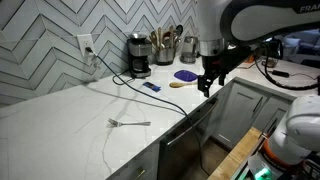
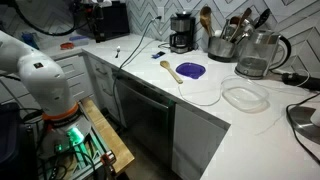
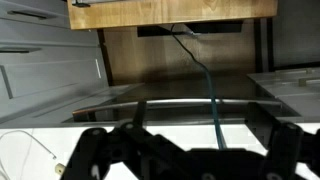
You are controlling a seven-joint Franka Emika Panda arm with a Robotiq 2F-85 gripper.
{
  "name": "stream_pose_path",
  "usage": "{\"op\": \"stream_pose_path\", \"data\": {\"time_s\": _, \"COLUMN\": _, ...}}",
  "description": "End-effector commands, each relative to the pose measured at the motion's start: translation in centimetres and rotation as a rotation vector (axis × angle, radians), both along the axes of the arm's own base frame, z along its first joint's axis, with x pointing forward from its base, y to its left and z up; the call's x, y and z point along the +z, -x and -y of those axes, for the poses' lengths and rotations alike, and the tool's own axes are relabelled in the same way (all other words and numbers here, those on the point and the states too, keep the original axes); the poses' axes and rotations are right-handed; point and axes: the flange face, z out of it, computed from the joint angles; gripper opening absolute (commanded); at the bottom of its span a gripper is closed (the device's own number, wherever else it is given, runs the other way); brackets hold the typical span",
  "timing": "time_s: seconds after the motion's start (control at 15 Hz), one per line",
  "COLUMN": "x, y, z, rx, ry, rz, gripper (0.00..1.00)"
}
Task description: Put the blue lid on the lunch box
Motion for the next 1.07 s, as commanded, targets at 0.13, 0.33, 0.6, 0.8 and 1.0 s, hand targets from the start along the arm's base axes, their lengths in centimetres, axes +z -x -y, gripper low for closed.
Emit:
{"op": "stream_pose_path", "data": {"time_s": 0.13, "x": 0.0, "y": 0.0, "z": 0.0, "rx": 0.0, "ry": 0.0, "rz": 0.0, "gripper": 1.0}}
{"op": "stream_pose_path", "data": {"time_s": 0.33, "x": 0.0, "y": 0.0, "z": 0.0, "rx": 0.0, "ry": 0.0, "rz": 0.0, "gripper": 1.0}}
{"op": "stream_pose_path", "data": {"time_s": 0.6, "x": 0.1, "y": -1.6, "z": 1.9, "rx": -0.028, "ry": 0.002, "rz": 0.043, "gripper": 1.0}}
{"op": "stream_pose_path", "data": {"time_s": 0.8, "x": 0.2, "y": -4.3, "z": 5.8, "rx": -0.045, "ry": -0.015, "rz": 0.102, "gripper": 1.0}}
{"op": "stream_pose_path", "data": {"time_s": 1.0, "x": 0.3, "y": -7.2, "z": 10.2, "rx": -0.026, "ry": -0.087, "rz": 0.14, "gripper": 1.0}}
